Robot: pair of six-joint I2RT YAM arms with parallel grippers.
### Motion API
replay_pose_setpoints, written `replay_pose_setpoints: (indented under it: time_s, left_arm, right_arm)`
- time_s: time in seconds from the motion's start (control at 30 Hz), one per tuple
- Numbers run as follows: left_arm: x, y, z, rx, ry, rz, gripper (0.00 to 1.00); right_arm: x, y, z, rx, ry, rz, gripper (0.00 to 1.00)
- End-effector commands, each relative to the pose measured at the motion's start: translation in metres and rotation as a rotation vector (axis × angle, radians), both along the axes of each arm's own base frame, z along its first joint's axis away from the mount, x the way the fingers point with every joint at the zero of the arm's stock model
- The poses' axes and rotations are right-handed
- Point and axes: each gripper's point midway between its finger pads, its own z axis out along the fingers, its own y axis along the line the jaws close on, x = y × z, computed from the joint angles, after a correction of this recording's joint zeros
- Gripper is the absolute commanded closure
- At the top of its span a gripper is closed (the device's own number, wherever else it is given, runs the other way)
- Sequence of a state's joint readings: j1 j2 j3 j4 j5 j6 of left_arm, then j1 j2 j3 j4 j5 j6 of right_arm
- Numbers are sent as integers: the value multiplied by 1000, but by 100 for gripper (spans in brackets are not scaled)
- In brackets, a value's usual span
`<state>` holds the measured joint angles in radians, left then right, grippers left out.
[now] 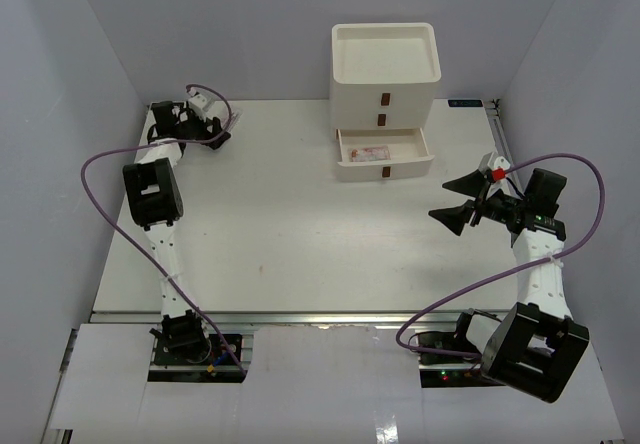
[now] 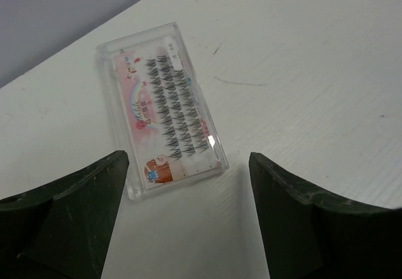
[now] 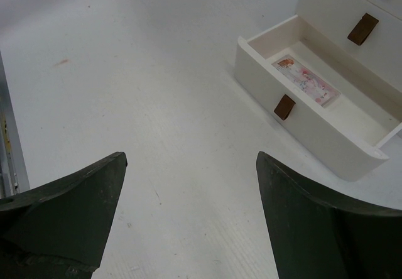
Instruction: Organize the makeup
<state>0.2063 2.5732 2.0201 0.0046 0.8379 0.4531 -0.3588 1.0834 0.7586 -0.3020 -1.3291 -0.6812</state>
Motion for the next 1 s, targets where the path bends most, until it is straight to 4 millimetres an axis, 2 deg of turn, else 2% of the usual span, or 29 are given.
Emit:
replay_pose_setpoints:
  time_s: [0.0,0.1,0.3,0.6,0.73,0.87,0.97]
  left_arm:
    - [-39,-49,-11,-71,182,-29,8]
    - [-37,-50,2,-81,194,57,2]
    - [-19,-29,35,-150,221,299,2]
    - [-10,-10,84,-306,232,536,2]
    - [-6,-14,100,-384,252,555,2]
    - [-2,-24,106,-495,313,565,2]
    - [-1,-32,104,-572,376,579,2]
  right_arm:
    - [-4,3,24,-7,-80,28,10]
    - [-5,3,24,-9,-84,28,10]
    - [-7,5,26,-8,-96,36,10]
    - [-8,5,28,-10,-101,37,10]
    - [-8,5,27,-12,-101,35,10]
    - [-7,5,27,-13,-99,34,10]
    - [-7,5,27,-15,-100,33,10]
